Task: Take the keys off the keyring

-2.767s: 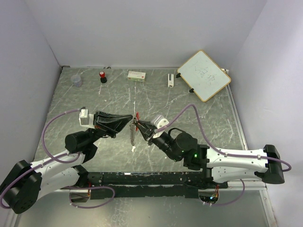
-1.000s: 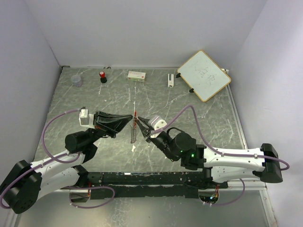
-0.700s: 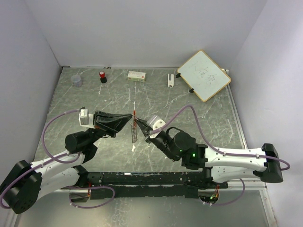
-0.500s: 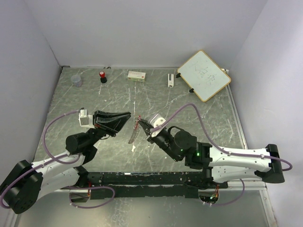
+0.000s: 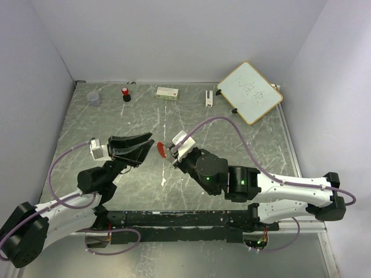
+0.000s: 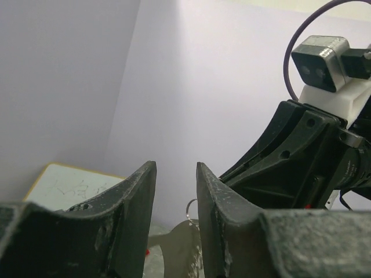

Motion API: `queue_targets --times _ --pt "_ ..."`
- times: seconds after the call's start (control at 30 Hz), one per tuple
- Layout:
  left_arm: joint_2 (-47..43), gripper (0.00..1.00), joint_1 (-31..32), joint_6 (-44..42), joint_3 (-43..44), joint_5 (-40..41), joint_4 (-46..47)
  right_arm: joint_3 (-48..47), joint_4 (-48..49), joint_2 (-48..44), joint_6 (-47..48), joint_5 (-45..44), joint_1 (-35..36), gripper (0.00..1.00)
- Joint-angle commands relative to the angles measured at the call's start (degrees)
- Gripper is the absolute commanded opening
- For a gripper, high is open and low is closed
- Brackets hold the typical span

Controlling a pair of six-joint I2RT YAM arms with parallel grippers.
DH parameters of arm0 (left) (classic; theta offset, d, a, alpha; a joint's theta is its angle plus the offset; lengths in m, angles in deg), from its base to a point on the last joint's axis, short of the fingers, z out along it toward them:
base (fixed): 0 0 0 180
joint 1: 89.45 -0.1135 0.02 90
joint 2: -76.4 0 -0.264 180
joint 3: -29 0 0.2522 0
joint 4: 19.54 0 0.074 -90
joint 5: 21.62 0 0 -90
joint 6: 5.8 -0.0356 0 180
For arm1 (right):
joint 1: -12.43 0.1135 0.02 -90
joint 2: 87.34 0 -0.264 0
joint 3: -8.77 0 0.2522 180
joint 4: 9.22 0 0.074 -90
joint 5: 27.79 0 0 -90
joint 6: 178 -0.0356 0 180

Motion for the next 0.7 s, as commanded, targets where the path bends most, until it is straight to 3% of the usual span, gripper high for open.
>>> queue_targets --times 0.0,0.13,0.17,0.27,0.43,0.67 --pt "-0.75 0.45 0.32 -2.72 2.38 -0.05 3.05 -5.49 -4.93 0.69 -1.62 -2.56 0.53 0.00" --pt "-0.41 0.48 0.37 -3.06 4.06 -2.27 -0.75 -8.52 -7.64 2.39 -1.88 -2.90 0.72 0.00" --pt "-0.31 0.59 0.37 -3.30 4.67 -2.97 -2.06 -9.23 -8.37 2.88 -1.90 -3.27 0.79 0.00" --pt "-0.13 0.69 0.39 -4.34 7.28 -5.32 -8.38 -11.13 -10.17 4.32 -2.24 -4.75 1.12 0.00" --pt "0.83 0.66 0.33 -5.77 9.98 -8.92 -14.41 -12.77 -11.04 5.81 -1.87 -6.47 1.82 0.00" --pt "-0.69 0.61 0.39 -6.42 8.34 -7.37 -16.44 -11.92 -8.05 4.90 -0.19 -8.49 3.46 0.00"
